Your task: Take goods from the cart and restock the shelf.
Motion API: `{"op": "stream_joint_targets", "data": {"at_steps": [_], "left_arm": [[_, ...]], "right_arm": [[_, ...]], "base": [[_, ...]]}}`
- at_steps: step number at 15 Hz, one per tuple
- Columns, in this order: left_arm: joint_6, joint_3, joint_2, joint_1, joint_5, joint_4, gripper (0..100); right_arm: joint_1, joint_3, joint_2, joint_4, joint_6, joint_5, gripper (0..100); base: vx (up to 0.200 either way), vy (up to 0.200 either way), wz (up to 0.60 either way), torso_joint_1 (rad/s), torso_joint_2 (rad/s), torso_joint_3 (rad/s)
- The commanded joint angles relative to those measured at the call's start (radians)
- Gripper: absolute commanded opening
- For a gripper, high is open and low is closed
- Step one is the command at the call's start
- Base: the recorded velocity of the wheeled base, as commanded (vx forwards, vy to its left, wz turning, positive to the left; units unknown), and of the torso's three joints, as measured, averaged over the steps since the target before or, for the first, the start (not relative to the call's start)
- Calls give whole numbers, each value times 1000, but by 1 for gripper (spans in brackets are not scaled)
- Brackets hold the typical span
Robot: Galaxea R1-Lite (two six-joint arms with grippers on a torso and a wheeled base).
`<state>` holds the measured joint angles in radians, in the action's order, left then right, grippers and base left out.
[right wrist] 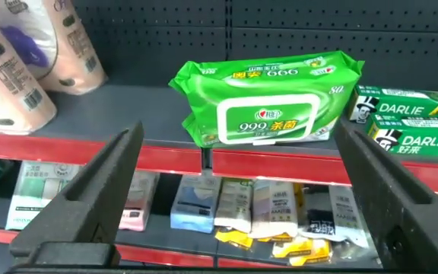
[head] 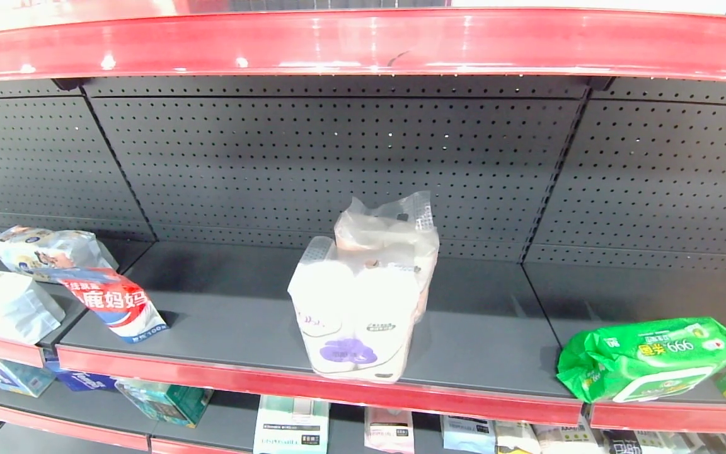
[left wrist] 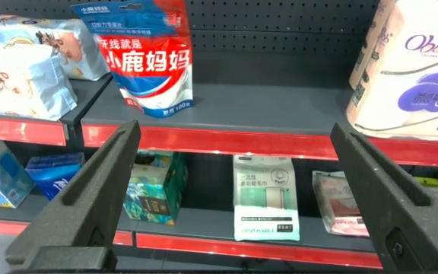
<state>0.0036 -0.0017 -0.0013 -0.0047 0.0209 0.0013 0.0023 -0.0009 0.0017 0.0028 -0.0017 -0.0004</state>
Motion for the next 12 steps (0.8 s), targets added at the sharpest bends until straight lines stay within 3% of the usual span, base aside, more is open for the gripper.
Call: {"op": "stream_joint_targets", "data": {"at_steps": [1, 5, 12], "left_arm": [[-4, 0, 1, 0, 1, 0, 100], [-2, 0, 1, 0, 1, 0, 100], [-4, 0, 1, 0, 1, 0, 100]], "right_arm": [[1, -1, 1, 0, 0, 0, 100], [1, -1, 1, 2, -1, -6, 100], [1, -1, 1, 2, -1, -7, 100]], "base": [[0, 0, 0, 0, 0, 0], [0, 0, 0, 0, 0, 0], [0, 0, -600, 7, 0, 3]]}}
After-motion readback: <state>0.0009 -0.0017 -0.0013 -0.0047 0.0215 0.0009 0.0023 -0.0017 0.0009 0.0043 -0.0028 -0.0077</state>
